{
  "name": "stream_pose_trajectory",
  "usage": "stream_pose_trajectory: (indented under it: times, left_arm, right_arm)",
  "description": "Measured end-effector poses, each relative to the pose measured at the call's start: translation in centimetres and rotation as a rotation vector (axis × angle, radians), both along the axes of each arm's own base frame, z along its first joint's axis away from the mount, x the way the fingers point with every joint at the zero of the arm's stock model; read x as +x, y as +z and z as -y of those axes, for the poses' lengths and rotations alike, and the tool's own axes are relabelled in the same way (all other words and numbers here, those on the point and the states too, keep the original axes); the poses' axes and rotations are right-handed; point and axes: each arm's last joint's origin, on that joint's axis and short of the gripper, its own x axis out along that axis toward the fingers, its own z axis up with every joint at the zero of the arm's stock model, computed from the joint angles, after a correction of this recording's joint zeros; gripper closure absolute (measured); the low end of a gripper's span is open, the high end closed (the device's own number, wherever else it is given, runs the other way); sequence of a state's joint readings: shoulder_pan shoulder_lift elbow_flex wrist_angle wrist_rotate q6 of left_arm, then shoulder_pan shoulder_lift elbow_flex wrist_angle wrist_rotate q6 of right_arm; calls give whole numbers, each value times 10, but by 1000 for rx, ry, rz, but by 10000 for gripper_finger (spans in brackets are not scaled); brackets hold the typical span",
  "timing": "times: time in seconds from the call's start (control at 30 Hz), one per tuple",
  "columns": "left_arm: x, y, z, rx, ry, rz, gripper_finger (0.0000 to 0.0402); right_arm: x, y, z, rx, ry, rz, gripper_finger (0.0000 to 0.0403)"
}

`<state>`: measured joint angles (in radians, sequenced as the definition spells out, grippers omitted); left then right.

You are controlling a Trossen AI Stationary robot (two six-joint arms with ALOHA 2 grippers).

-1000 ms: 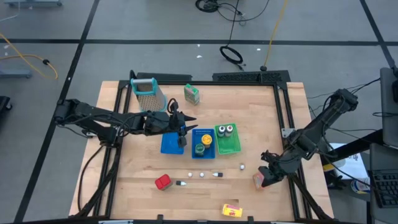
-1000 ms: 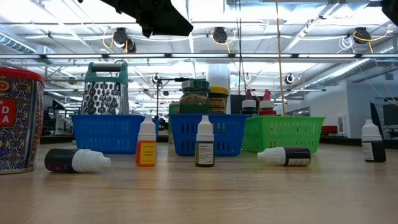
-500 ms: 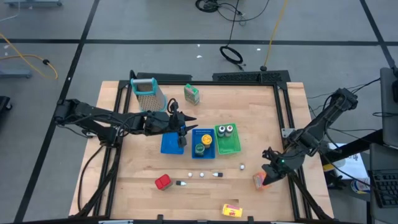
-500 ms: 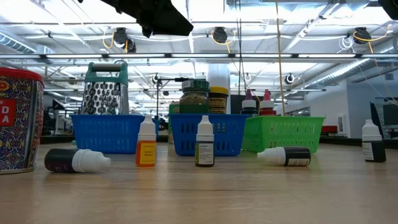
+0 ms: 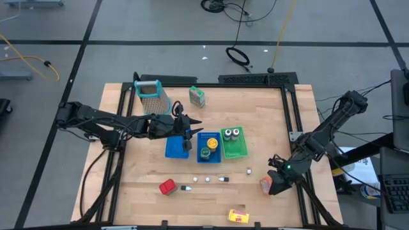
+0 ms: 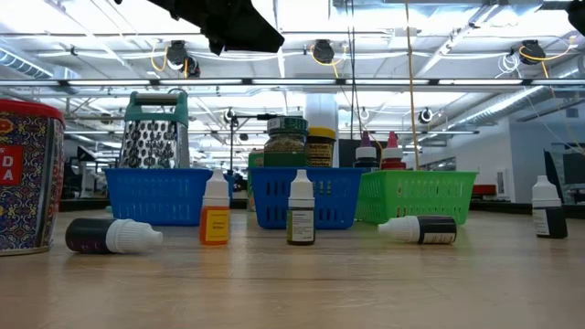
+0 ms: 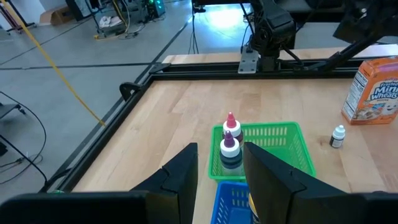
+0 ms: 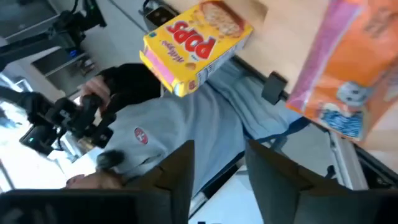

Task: Pick & Place Kitchen Items
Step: Put the orange cereal box into the left blue bin

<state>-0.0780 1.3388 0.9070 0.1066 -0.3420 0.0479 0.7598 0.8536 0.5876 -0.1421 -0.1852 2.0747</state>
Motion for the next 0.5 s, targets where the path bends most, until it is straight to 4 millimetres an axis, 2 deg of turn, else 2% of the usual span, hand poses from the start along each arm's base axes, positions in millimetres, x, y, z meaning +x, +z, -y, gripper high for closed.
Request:
stream_pose_trajectory:
  times: [0.17, 0.5]
  left_arm:
    - [0, 0, 0, 0, 0, 0, 273]
    - [0, 0, 0, 0, 0, 0, 273]
  right_arm:
    - [1, 0, -1, 4, 7, 28, 244]
    - [1, -1, -1, -18, 23, 52, 247]
